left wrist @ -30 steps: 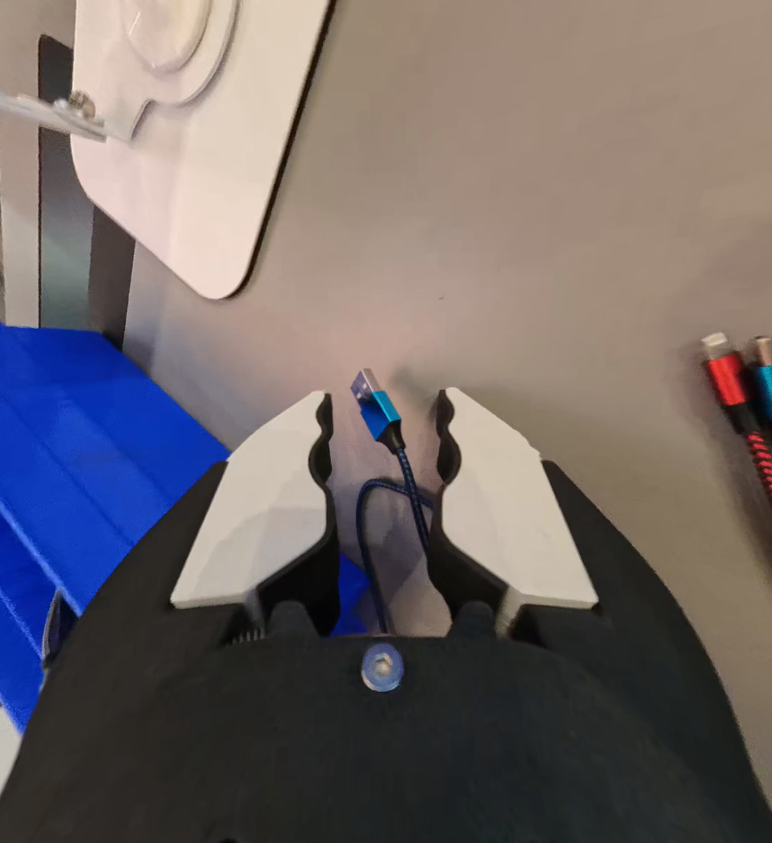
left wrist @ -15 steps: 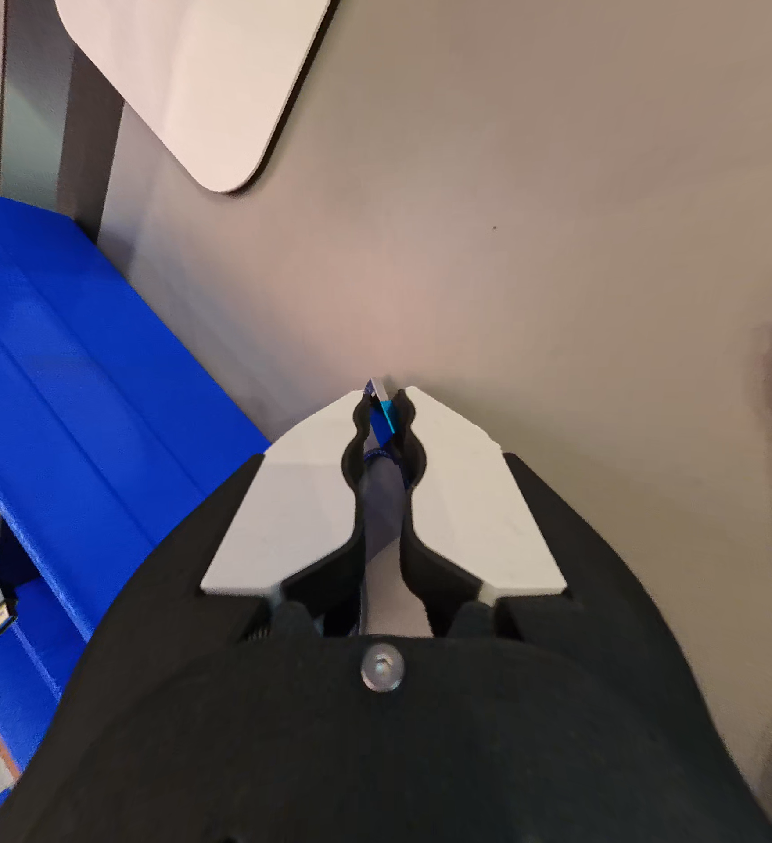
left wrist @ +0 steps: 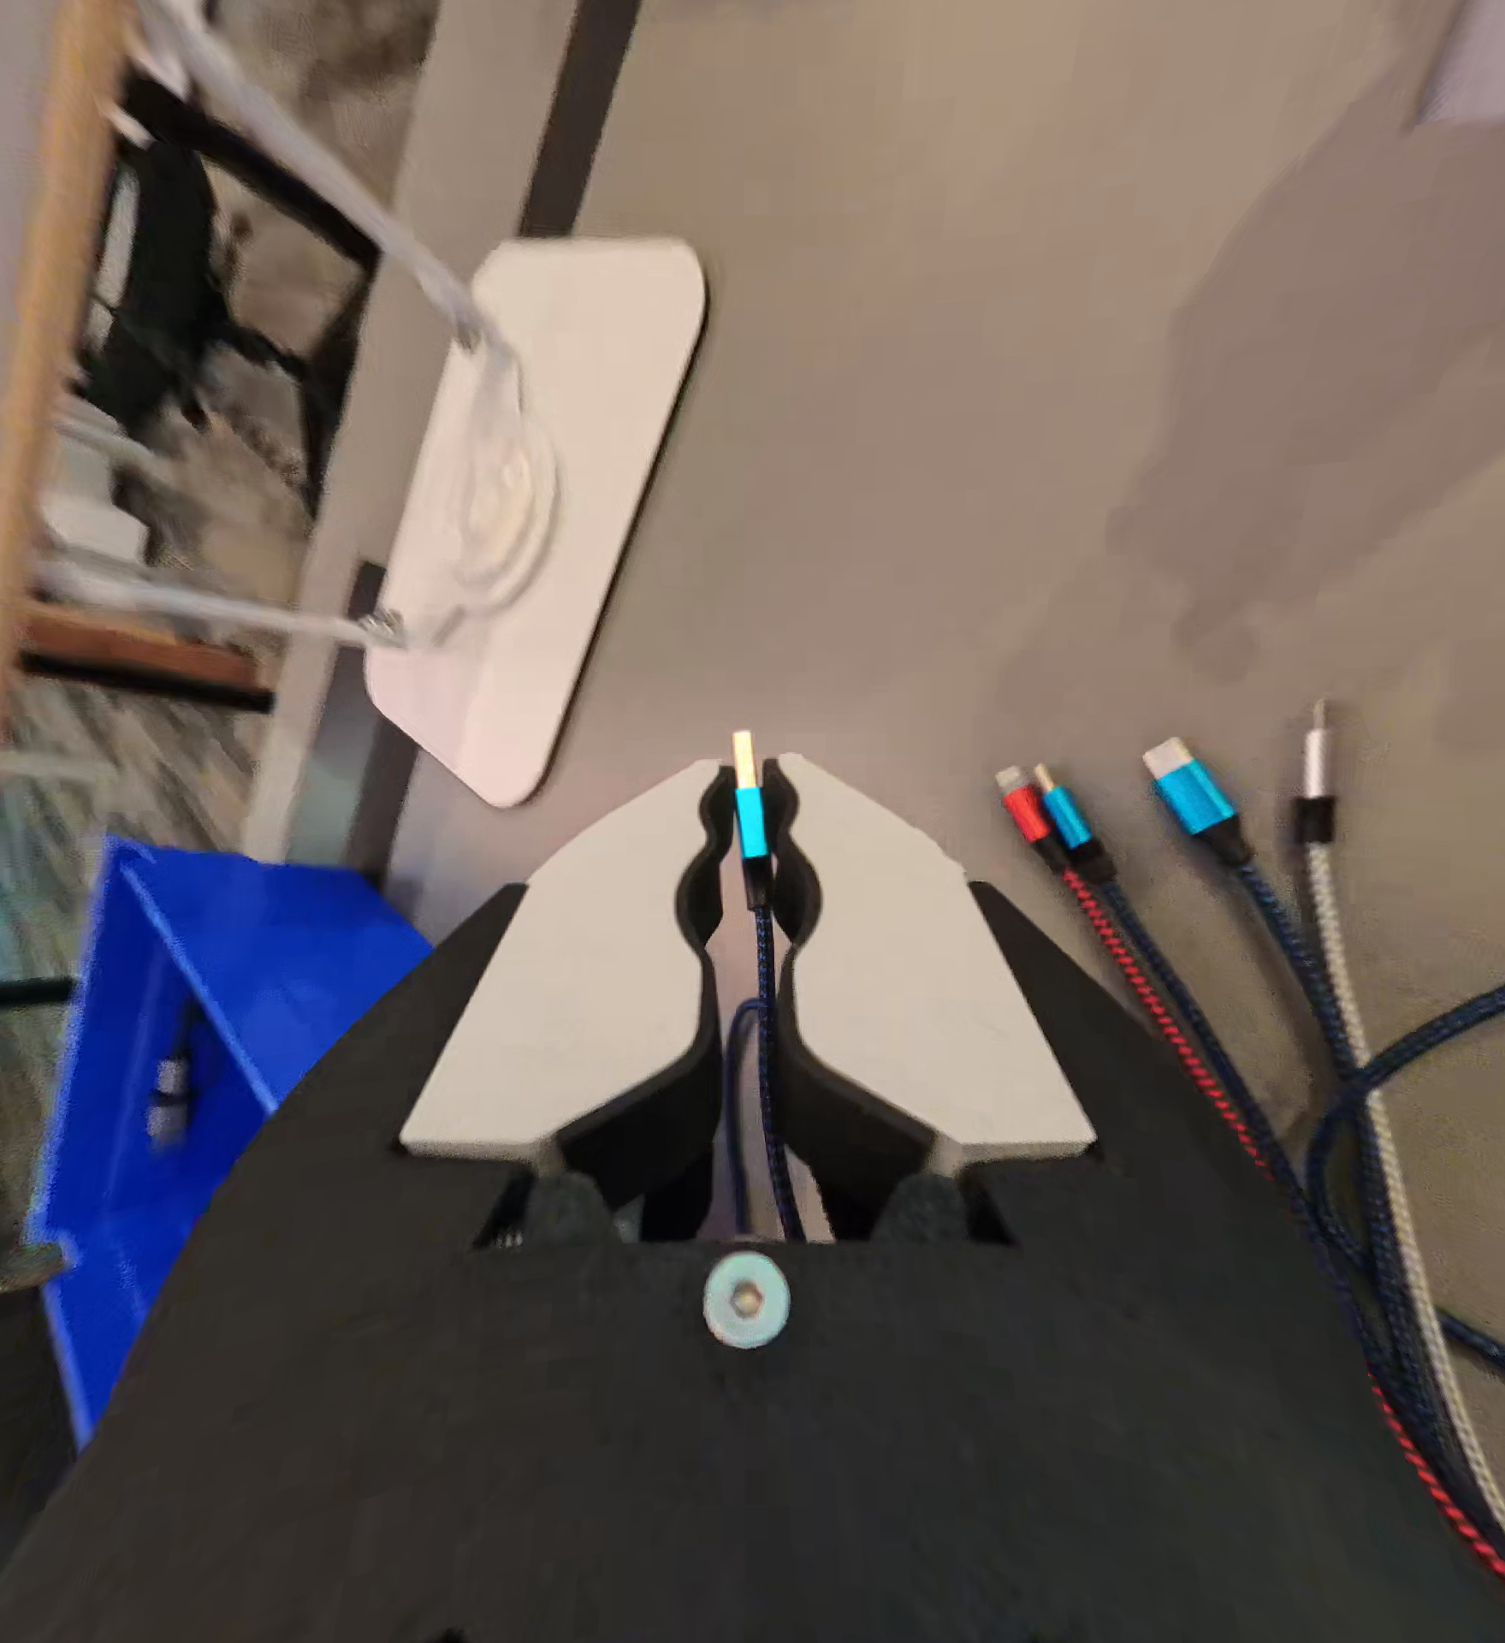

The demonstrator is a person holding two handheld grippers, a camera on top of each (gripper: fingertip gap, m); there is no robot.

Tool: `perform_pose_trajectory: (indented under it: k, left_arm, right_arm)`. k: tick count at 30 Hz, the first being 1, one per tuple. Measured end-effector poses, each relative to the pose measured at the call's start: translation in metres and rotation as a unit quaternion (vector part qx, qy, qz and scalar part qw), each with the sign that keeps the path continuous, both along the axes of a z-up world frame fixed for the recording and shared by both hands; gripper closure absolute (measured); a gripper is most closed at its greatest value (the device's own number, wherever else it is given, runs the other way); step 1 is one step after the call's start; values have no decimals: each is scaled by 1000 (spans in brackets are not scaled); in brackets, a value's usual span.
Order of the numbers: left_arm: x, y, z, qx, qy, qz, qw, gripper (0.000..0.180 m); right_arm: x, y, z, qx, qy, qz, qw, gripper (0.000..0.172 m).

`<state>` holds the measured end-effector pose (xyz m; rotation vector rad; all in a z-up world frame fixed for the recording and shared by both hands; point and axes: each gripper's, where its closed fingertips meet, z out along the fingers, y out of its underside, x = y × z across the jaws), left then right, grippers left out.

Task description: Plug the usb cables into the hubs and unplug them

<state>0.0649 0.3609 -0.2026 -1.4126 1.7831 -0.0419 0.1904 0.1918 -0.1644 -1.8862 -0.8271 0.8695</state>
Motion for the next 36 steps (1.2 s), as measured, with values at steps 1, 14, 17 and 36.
perform_pose_trajectory:
  k: [1,14,17,36]
  left_arm:
    - [5,-8,5,12,0,-13,1000,174]
    - [56,-110,-54,-208,60,-152,964,172]
    - [48,-105,-59,-193,80,-142,968,166]
    - [20,-76,-63,-58,116,-75,989,169]
  right_arm:
    - [0,0,-1,-3,0,1,1000,108]
    - [0,-3,0,-6,3,6,1000,108]
    - [0,-3,1,-5,2,6,1000,108]
    - [-1,-3,0,-5,0,6,1000,108]
